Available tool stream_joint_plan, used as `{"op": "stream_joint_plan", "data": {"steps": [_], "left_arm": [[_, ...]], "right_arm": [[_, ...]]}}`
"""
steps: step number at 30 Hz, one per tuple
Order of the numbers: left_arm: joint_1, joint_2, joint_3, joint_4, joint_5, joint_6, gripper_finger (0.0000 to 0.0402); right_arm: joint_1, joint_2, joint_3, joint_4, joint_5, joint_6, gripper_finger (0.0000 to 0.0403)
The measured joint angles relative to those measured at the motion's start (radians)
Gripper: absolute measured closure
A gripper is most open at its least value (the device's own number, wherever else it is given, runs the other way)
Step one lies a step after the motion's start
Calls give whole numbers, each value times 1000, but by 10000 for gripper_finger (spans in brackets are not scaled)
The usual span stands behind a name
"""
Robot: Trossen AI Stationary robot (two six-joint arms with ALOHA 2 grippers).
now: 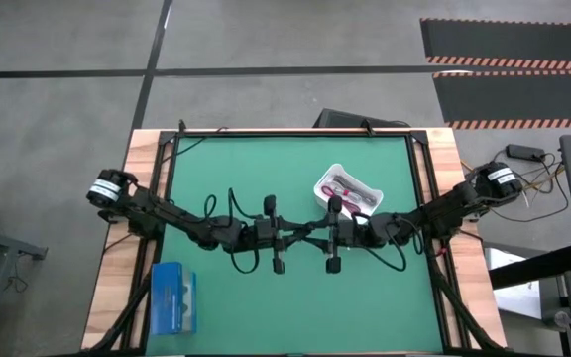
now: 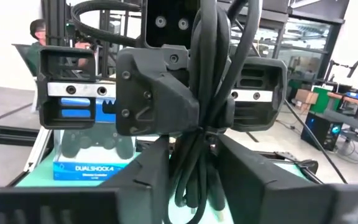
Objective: Pick and place USB-C Cables
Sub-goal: Put the black charger cable into the white bin
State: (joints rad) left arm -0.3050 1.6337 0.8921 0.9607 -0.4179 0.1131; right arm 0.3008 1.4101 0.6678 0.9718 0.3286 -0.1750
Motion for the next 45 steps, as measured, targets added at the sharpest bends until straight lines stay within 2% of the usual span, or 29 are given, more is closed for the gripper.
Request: {"op": "stream_joint_plan", "data": {"steps": [6,13,27,32,38,45], "left_arm": [[0,0,0,-3,-2,-1,377],[-2,0,-6,-4,-2,-4,371],[-3,0,-14,-2,9,-55,243],[-3,-13,-15,-35,8,-55,214],[-3,-93,-16,-191,3,-54,206],[-3,-193,-16,-406,0,-54,205]], "right_arm": [[0,0,0,-10,1,-9,346],[0,-1,0,-17,1,-4,353],[-1,0,0,-38,8,-1,370],[-1,-4,0,-66,11,7,371],[-1,-56,1,-165,20,36,371],[-1,-140,109,-559,68,146,371]]}}
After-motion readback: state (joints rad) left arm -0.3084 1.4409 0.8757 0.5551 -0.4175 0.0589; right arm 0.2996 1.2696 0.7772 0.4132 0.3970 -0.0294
